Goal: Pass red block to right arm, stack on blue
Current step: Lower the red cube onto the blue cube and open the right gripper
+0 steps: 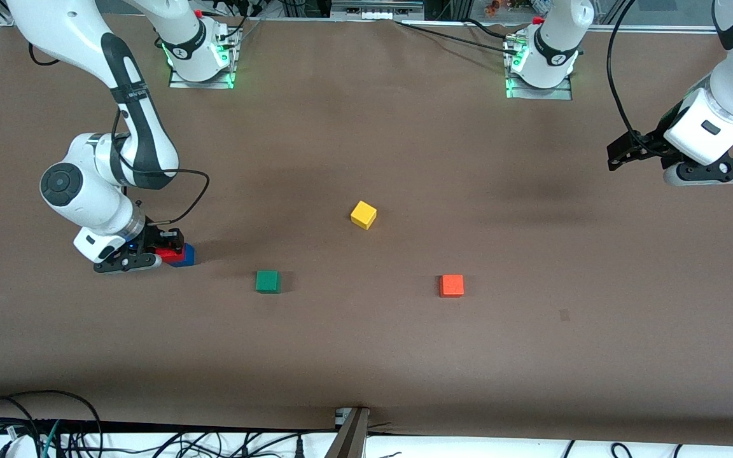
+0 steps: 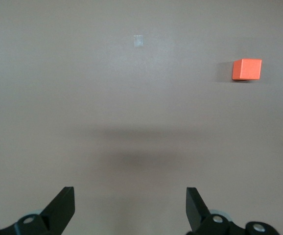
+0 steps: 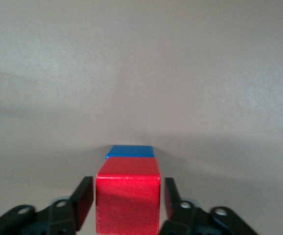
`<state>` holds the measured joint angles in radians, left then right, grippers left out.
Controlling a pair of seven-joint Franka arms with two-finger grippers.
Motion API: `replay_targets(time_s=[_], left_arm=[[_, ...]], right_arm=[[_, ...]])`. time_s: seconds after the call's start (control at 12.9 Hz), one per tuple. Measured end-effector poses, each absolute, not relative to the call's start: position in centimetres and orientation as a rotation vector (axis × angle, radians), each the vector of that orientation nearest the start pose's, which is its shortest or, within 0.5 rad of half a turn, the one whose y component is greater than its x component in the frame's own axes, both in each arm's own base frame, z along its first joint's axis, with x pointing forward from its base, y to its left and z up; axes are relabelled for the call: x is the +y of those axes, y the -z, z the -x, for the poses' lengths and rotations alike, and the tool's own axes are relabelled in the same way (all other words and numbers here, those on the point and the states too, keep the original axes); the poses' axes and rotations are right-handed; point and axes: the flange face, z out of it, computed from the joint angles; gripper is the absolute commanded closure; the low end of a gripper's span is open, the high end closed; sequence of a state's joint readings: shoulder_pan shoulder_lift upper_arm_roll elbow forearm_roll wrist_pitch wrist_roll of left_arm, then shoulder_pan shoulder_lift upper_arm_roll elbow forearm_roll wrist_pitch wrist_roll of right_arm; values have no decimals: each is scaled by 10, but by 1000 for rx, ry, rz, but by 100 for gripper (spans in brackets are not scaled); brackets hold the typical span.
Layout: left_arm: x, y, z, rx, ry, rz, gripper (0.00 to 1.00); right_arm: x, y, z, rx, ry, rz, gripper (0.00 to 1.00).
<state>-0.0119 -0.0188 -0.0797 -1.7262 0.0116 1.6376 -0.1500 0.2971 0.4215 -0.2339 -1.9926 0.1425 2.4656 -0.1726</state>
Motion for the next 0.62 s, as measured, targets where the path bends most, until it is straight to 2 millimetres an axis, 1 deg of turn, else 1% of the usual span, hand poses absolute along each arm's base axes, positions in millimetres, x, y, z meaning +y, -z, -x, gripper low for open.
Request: replay_targets(time_s=[0.15,0.39,0.54,0.62], left_arm=[[-54,-566,-546,-75,-109,3117,0],[-75,-562,-546,-15,-117,3115,0],[-89,-564,-547,14,-99,3116,0],[-93,-567,-547,10,-90,3116,0]], right_arm=[[44,-260,-614,-236,105,3136,0],[44,-260,-615,-237,109,3136,0],[44,-266,-619,-236,130,3136,0],[43,-272,-623,-232,147,3136,0]])
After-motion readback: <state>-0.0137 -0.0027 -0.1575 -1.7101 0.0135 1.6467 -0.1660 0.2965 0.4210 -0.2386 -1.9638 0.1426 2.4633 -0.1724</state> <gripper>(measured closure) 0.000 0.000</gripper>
